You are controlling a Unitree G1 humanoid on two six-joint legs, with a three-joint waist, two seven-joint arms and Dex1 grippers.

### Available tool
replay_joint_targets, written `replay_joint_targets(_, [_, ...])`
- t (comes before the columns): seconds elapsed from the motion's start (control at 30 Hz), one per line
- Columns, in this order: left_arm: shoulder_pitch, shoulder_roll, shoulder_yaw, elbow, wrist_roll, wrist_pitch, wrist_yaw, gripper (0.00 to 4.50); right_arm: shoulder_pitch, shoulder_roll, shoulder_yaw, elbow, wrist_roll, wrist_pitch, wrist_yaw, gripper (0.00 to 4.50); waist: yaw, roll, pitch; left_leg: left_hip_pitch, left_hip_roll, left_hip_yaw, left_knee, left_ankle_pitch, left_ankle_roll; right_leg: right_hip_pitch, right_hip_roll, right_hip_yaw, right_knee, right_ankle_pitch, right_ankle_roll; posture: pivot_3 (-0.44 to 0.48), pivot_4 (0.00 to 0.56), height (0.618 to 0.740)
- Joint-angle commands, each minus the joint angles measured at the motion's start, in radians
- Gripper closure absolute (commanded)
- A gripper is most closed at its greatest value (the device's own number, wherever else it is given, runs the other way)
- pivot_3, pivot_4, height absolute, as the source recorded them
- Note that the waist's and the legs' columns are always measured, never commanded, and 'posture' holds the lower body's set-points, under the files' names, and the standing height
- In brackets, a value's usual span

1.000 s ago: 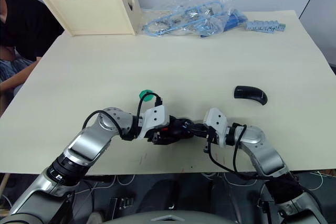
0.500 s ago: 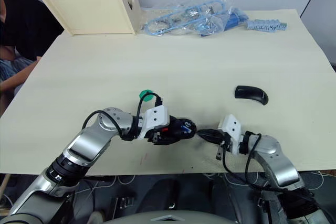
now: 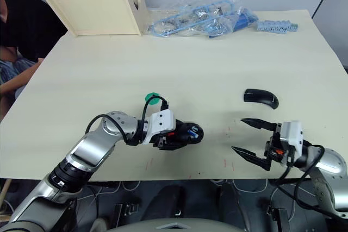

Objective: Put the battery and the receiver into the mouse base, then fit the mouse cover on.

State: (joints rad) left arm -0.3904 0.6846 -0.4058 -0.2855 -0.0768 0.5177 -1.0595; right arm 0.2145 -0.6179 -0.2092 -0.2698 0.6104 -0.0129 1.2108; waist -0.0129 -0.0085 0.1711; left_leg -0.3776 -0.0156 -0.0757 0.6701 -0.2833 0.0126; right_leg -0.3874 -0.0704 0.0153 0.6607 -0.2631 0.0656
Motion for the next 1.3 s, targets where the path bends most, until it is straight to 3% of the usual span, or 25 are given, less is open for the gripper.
replay_joint_targets(0.03, [0.002,0.016,-0.01,0.015,0.009,0.004,-0.014,1.54,0.047,0.002,-0.066,0.036,0.043,-0.067,0.073,0.21,0.0,0.0,0.0,0.0,0.0,0.0,0.0,0.0,0.0,0.0,0.0,0.0,0.0,0.0,0.0,0.0,0.15,0.74])
replay_joint_targets(0.27, [-0.009,0.012,-0.005,0.023,-0.011,0.013,-0.038,1.54,0.077,0.062,-0.095,0.169,0.034,-0.212,0.145,0.21,-0.002,0.0,0.0,0.001,0.001,0.001,0.0,0.0,0.0,0.0,0.0,0.001,0.001,0.0,0.0,0.0,0.15,0.74])
replay_joint_targets(0.3, [-0.009,0.007,0.002,0.02,-0.024,0.02,-0.041,0.49,0.077,0.065,-0.097,0.178,0.039,-0.212,0.149,0.0,-0.002,0.001,0.0,0.001,0.001,0.001,0.0,0.0,0.0,0.0,0.0,0.001,0.001,0.0,0.0,0.0,0.15,0.74])
replay_joint_targets(0.33, [-0.012,-0.001,0.013,0.015,-0.039,0.031,-0.04,0.11,0.072,0.071,-0.101,0.186,0.037,-0.228,0.147,0.0,-0.001,0.001,0.0,0.001,0.001,0.001,0.0,0.0,0.0,0.0,0.0,0.001,0.001,0.0,0.0,0.0,0.15,0.74])
replay_joint_targets(0.37, [-0.015,-0.005,0.02,0.013,-0.047,0.034,-0.04,0.03,0.068,0.076,-0.103,0.193,0.034,-0.239,0.144,0.0,0.0,0.001,0.0,0.001,0.001,0.001,0.0,0.0,0.0,0.0,0.0,0.002,0.001,0.0,0.0,0.0,0.15,0.74])
replay_joint_targets(0.53, [-0.034,-0.009,0.06,0.016,-0.07,-0.008,-0.036,0.03,0.051,0.095,-0.105,0.216,0.037,-0.284,0.146,0.0,0.0,0.001,0.0,0.001,0.001,0.001,0.0,0.0,0.0,0.0,0.0,0.001,0.0,0.0,0.0,0.0,0.15,0.74])
replay_joint_targets(0.73, [-0.06,0.003,0.202,-0.037,-0.238,0.033,-0.092,0.03,0.052,0.098,-0.105,0.227,0.049,-0.293,0.146,0.0,0.001,0.001,0.001,0.0,0.001,0.001,0.0,0.0,0.0,0.0,-0.001,0.001,0.0,0.0,0.0,0.0,0.15,0.74])
replay_joint_targets(1.0, [-0.045,0.088,0.332,-0.028,-0.364,0.079,-0.145,0.03,0.022,0.102,-0.106,0.257,0.052,-0.299,0.144,0.0,-0.001,0.003,0.002,0.0,0.001,0.001,0.0,0.0,0.0,0.0,-0.001,0.001,0.0,0.0,0.0,0.0,0.15,0.74])
replay_joint_targets(1.3, [0.014,0.086,0.43,0.109,-0.335,-0.024,-0.066,0.03,-0.015,0.104,-0.107,0.296,0.06,-0.299,0.163,0.0,-0.002,0.003,0.002,0.0,0.001,0.001,0.0,0.0,0.0,0.0,-0.001,0.001,0.0,0.0,0.0,0.0,0.15,0.74])
